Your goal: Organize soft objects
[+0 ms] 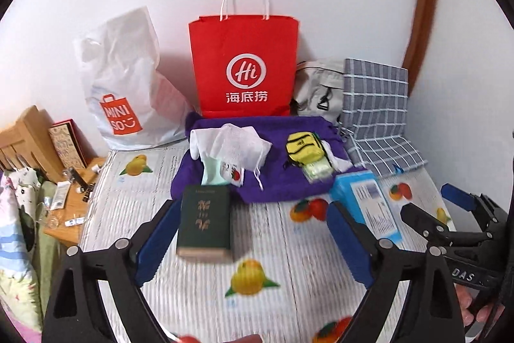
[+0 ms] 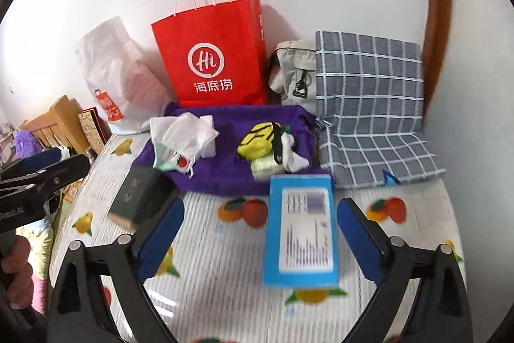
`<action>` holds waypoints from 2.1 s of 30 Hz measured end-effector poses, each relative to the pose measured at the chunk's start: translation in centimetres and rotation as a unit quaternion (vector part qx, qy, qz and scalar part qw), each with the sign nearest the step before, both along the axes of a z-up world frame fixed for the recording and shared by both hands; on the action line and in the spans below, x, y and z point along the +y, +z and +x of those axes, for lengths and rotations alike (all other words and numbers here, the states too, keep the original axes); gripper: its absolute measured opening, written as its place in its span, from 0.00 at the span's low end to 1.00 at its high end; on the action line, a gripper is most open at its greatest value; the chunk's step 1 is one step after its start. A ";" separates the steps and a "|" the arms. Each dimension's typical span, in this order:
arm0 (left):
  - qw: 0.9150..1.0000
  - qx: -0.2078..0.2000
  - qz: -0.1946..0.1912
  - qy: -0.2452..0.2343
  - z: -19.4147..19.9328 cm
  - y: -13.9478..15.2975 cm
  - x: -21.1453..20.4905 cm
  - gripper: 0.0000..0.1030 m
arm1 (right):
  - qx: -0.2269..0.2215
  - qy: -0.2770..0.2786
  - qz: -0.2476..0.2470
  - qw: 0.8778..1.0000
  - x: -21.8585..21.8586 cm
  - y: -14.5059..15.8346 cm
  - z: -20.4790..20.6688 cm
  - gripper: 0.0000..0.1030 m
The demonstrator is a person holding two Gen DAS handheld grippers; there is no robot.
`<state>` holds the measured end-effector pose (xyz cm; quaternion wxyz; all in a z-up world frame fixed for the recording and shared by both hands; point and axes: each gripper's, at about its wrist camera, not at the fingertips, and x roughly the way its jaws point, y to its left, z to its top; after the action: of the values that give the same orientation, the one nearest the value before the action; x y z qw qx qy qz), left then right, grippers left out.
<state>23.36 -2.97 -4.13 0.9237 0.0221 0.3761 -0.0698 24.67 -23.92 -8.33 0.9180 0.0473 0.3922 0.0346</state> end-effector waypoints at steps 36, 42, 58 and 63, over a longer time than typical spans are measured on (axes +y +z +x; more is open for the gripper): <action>0.998 -0.056 -0.001 0.026 -16.3 1.0 0.3 0.92 | -0.027 -0.031 -0.033 0.999 0.1 1.2 -17.6 1.00; 0.998 -0.054 -0.001 0.028 -16.4 0.9 0.3 0.92 | -0.029 -0.030 -0.034 0.999 0.1 1.2 -17.8 1.00; 0.998 -0.053 0.000 0.030 -16.4 0.8 0.0 0.92 | -0.033 -0.030 -0.031 0.999 0.0 1.5 -17.9 1.00; 0.998 -0.054 0.000 0.030 -16.5 0.8 -0.1 0.92 | -0.033 -0.030 -0.031 0.999 0.0 1.5 -17.9 1.00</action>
<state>6.89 -3.03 -3.33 0.9443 0.0143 0.3262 -0.0409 6.79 -23.95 -6.84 0.9321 0.0292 0.3610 -0.0034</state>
